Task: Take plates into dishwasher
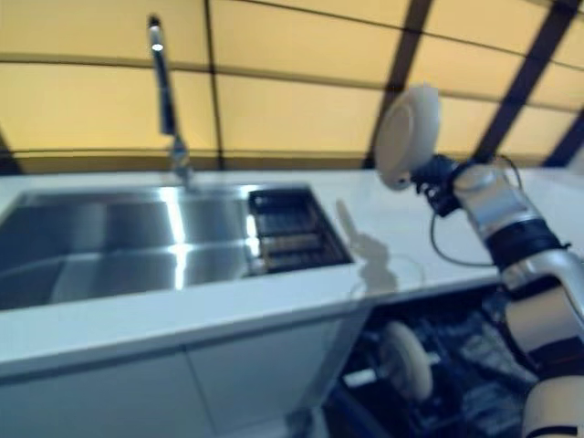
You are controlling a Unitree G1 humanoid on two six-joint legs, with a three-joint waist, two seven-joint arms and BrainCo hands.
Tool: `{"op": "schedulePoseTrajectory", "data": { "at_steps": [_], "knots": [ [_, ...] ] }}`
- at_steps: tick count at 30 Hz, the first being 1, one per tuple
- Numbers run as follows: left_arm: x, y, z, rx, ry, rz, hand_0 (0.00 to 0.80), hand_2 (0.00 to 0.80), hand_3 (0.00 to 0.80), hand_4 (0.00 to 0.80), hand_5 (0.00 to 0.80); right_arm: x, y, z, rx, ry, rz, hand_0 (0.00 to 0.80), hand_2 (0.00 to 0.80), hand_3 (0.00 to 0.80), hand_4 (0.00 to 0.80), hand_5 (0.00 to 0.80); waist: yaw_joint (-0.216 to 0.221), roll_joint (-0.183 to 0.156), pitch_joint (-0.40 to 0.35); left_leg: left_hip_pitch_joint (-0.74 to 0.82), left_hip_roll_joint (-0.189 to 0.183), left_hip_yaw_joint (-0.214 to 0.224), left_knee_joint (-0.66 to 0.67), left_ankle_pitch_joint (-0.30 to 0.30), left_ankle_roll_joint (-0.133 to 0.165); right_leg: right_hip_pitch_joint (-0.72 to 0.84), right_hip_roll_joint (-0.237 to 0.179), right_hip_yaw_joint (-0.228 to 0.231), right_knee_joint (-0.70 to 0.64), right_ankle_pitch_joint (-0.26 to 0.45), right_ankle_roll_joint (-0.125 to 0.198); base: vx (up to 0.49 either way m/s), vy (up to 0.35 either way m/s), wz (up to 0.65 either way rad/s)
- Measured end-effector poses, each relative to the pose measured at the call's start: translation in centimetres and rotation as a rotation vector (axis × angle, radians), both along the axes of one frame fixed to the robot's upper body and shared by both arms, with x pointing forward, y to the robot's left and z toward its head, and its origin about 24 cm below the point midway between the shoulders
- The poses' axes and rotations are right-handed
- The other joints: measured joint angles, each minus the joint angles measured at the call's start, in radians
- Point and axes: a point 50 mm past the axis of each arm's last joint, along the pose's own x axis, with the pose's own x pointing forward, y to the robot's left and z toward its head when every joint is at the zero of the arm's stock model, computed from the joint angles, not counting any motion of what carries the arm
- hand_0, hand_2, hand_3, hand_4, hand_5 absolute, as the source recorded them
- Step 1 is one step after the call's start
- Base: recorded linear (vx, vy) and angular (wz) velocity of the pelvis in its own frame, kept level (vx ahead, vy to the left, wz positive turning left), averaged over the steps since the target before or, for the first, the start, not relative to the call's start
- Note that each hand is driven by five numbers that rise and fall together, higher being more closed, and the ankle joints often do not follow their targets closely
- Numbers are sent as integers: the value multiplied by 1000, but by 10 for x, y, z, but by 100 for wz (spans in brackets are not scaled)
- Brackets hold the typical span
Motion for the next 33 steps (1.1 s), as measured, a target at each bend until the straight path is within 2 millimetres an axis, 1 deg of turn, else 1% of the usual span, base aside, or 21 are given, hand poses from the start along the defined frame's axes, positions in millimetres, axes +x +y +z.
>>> {"op": "schedulePoseTrajectory", "data": {
  "at_steps": [2,4,5,6,7,8,9,10,11,12,13,14,15,16,17,18,19,22,23,26,33],
  "knots": [
    [2,1,1,1,-6,-3,0,0,0,0,0,-1,-3,-6,-1,12,-10,800,800,800,800,800,-19,0,0,-4,-4,1,0,3,4,-9,-7,-6,-4,0,1,-140,17,-7],
    [2,0,1,5,0,-23,0,0,0,0,0,-3,-8,-13,-6,14,-23,800,800,800,800,800,-22,3,3,-6,-8,12,0,4,4,-20,-11,-11,1,8,7,-164,17,-17],
    [1,2,1,9,3,-22,0,0,0,0,0,-3,-8,-15,-8,13,-22,800,800,800,800,800,-22,3,4,-12,-10,34,0,3,4,-43,-14,-19,12,14,10,-166,-4,-45],
    [1,5,2,17,2,-19,0,0,0,0,0,-3,-7,-15,-9,7,-11,800,800,800,800,800,-15,-1,7,-20,-12,60,2,6,-1,-69,-20,-40,18,30,10,-161,-20,-60],
    [0,7,3,22,4,-17,0,0,0,0,0,-1,-3,-15,-4,-5,7,800,800,800,800,800,-11,-2,12,-21,-11,82,5,6,-1,-79,-18,-53,17,55,3,-169,-48,-74],
    [1,10,4,28,1,-4,0,0,0,0,0,0,5,-13,-4,-22,41,800,800,800,800,800,-13,0,31,-18,-8,106,11,-4,7,-89,-9,-90,10,96,12,-131,-60,-90],
    [2,12,5,32,-5,1,0,0,0,0,0,2,11,-13,11,-34,60,800,800,800,800,800,-8,3,43,-37,-7,129,37,-21,21,-119,8,-81,-3,162,66,-144,-95,-117],
    [4,13,6,32,-12,6,0,0,0,0,0,3,16,-11,16,-49,79,800,800,800,800,800,9,14,59,-51,16,136,42,-32,28,-141,17,-83,-1,195,103,-125,-122,-92],
    [6,14,6,30,-17,34,0,0,0,0,0,0,11,-18,8,-30,71,800,800,800,800,800,-7,33,78,-51,40,136,36,-17,29,-124,19,-144,36,154,97,-107,-113,-47],
    [10,13,7,23,-38,47,0,0,0,0,0,-3,2,-23,2,-10,46,800,800,800,800,800,-10,53,79,-42,64,158,21,4,16,-112,24,-208,91,88,61,-101,-147,-35],
    [12,14,9,26,-55,53,0,0,0,0,0,-5,-4,-20,-12,-15,31,800,800,800,800,800,4,77,84,-31,98,194,1,19,5,-107,25,-283,177,2,40,-47,-116,-60],
    [20,17,12,35,-73,52,0,0,0,0,0,-7,-10,-13,-25,-36,27,800,800,800,800,800,23,66,86,-36,102,212,3,22,0,-68,12,-299,166,-41,55,-39,-118,-68],
    [19,20,13,42,-69,61,0,0,0,0,0,-7,-11,-9,-29,-49,27,800,800,800,800,800,24,57,85,-38,94,212,2,22,-2,-25,1,-294,113,-49,63,11,-114,-38],
    [17,22,13,47,-63,74,0,0,0,0,0,-8,-11,0,-35,-75,31,800,800,800,800,800,22,43,88,-37,76,205,1,24,-9,30,-8,-267,27,-56,58,14,-98,-9],
    [16,21,11,44,-59,77,0,0,0,0,0,-8,-11,3,-37,-86,32,800,800,800,800,800,20,44,90,-35,74,198,0,26,-13,45,-6,-268,-1,-49,26,32,-120,-4],
    [14,17,10,33,-58,75,0,0,0,0,0,-8,-12,3,-41,-85,33,800,800,800,800,800,18,54,91,-37,76,174,-1,27,-25,45,4,-265,-1,-50,-9,32,-57,-5],
    [10,16,8,29,-54,74,0,0,0,0,0,-8,-13,1,-41,-72,30,800,800,800,800,800,11,56,91,-36,86,160,-1,28,-28,45,16,-262,-1,-51,-12,38,-58,-9],
    [8,11,6,12,-53,70,0,0,0,0,0,-14,-25,6,-55,-68,-1,800,800,800,800,800,11,54,92,-35,100,152,0,34,-46,45,28,-260,-1,-52,-18,26,-23,-3],
    [8,9,5,6,-53,67,0,0,0,0,0,-16,-29,9,-60,-65,-13,800,800,800,800,800,11,53,91,-36,100,150,0,35,-47,46,28,-261,-2,-53,-21,45,-21,5],
    [5,9,4,5,-49,67,0,0,0,0,0,-18,-34,10,-58,-57,-32,800,800,800,800,800,12,53,91,-35,95,148,0,36,-46,47,27,-261,-1,-53,-23,44,-11,3],
    [1,10,4,12,-42,55,0,0,0,0,0,-19,-34,10,-53,-41,-29,800,800,800,800,800,14,52,90,-35,85,132,1,40,-40,58,18,-260,-1,-49,-28,7,-5,8]
  ]
}}
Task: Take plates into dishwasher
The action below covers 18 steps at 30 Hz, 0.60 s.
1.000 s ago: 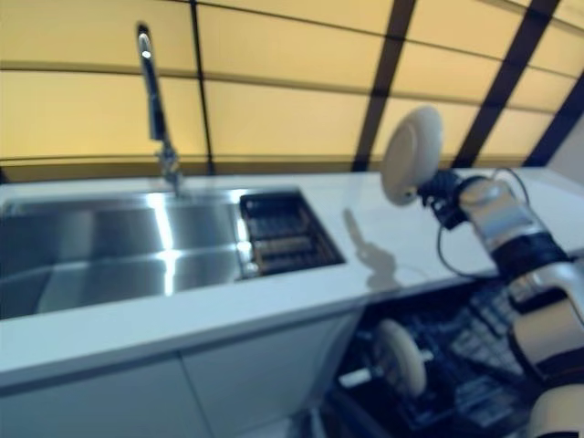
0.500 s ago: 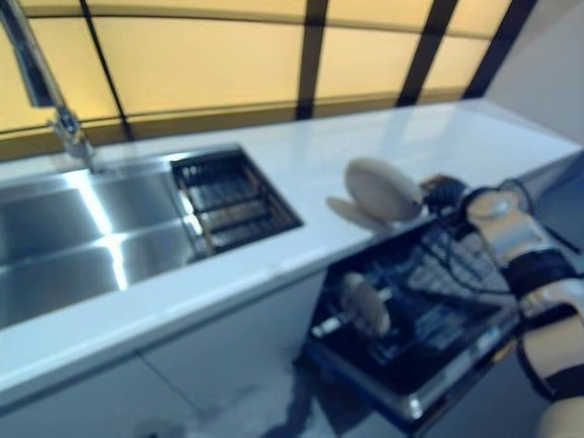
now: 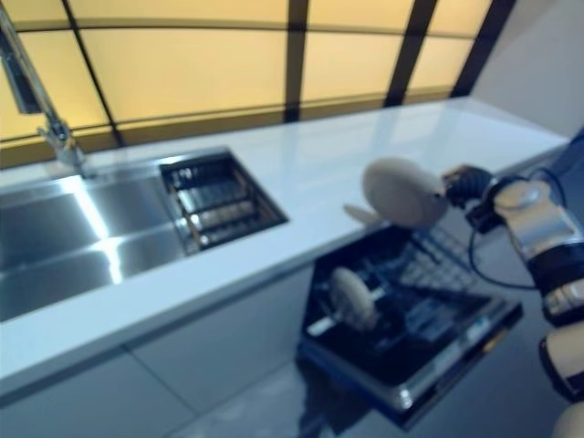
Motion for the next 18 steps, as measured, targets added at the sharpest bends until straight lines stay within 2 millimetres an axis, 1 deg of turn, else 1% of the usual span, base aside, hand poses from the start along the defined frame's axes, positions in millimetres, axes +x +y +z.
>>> {"op": "schedulePoseTrajectory", "data": {
  "at_steps": [7,12,18],
  "knots": [
    [-2,0,0,1,5,-1,0,0,0,0,0,-1,-3,1,26,-2,-10,800,800,800,800,800,1,0,-3,0,-9,-11,0,3,4,7,-9,0,0,0,0,15,3,4],
    [-3,1,-1,0,10,-1,0,0,0,0,0,-2,-5,-3,35,33,-15,800,800,800,800,800,1,0,-22,2,-10,-14,0,4,6,10,-10,0,0,0,0,0,0,0],
    [-5,1,-1,-4,15,-3,0,0,0,0,0,-4,-16,-8,30,70,-49,800,800,800,800,800,-1,-1,-44,5,-10,-15,0,5,6,12,-10,0,0,0,0,0,0,0]
  ]
}}
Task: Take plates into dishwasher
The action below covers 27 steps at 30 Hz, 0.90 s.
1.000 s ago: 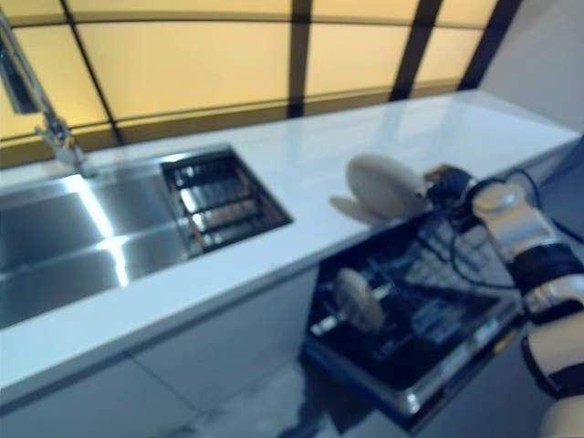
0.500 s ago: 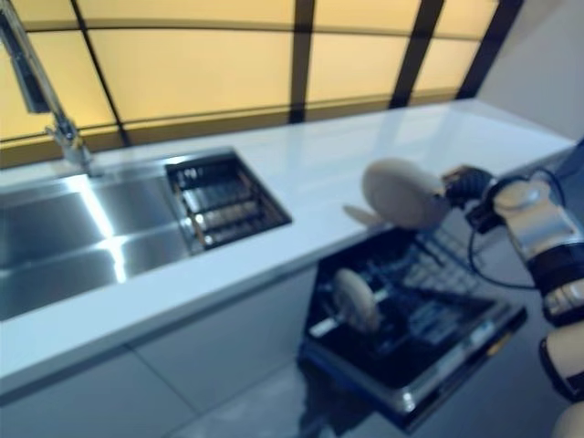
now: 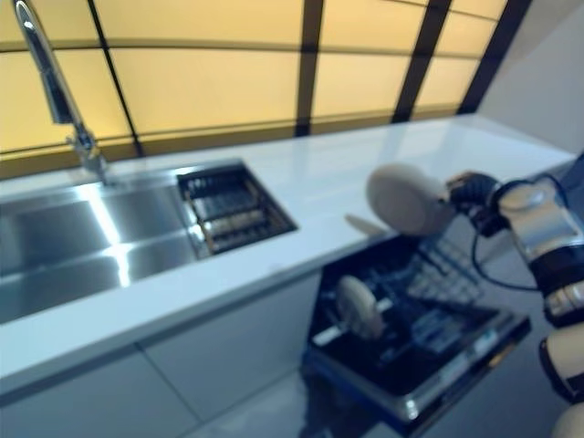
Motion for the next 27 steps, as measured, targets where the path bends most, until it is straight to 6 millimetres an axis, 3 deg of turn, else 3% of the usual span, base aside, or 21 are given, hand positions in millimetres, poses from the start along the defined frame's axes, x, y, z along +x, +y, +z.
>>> {"op": "schedulePoseTrajectory", "data": {
  "at_steps": [7,20,27],
  "knots": [
    [-3,1,-1,-1,7,1,0,0,0,0,0,-12,-23,0,-22,54,-68,800,800,800,800,800,-2,-7,-5,3,0,5,0,0,0,1,1,4,0,0,0,4,-3,-1],
    [-11,5,-2,7,27,8,0,0,0,0,0,-33,-52,-33,24,200,-130,800,800,800,800,800,-28,-27,-13,2,3,23,-1,-1,-1,-11,4,25,1,-2,6,0,-10,-4],
    [-9,5,-1,7,22,7,0,0,0,0,0,-51,-68,-68,44,307,-167,800,800,800,800,800,-31,-27,-8,-3,4,41,-1,-2,-1,-28,6,43,1,2,6,-17,-6,-8]
  ]
}}
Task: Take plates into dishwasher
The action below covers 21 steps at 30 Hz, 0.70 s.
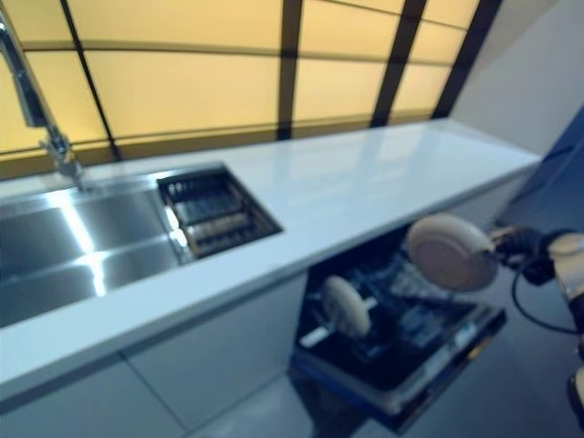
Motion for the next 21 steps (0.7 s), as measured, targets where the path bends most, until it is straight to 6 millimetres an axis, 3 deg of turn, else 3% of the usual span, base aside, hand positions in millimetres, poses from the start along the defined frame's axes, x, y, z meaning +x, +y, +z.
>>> {"op": "schedulePoseTrajectory", "data": {
  "at_steps": [13,21],
  "knots": [
    [4,0,1,-1,-12,-3,0,0,0,0,0,1,15,-24,35,30,60,800,800,800,800,800,-22,26,46,-1,1,1,0,0,0,-2,1,2,0,1,0,-7,0,0],
    [12,-2,3,-5,-46,-14,0,0,0,0,0,9,37,-53,139,45,83,800,800,800,800,800,-21,32,61,-15,0,0,0,0,0,-16,0,2,0,2,-1,-8,1,0]
  ]
}}
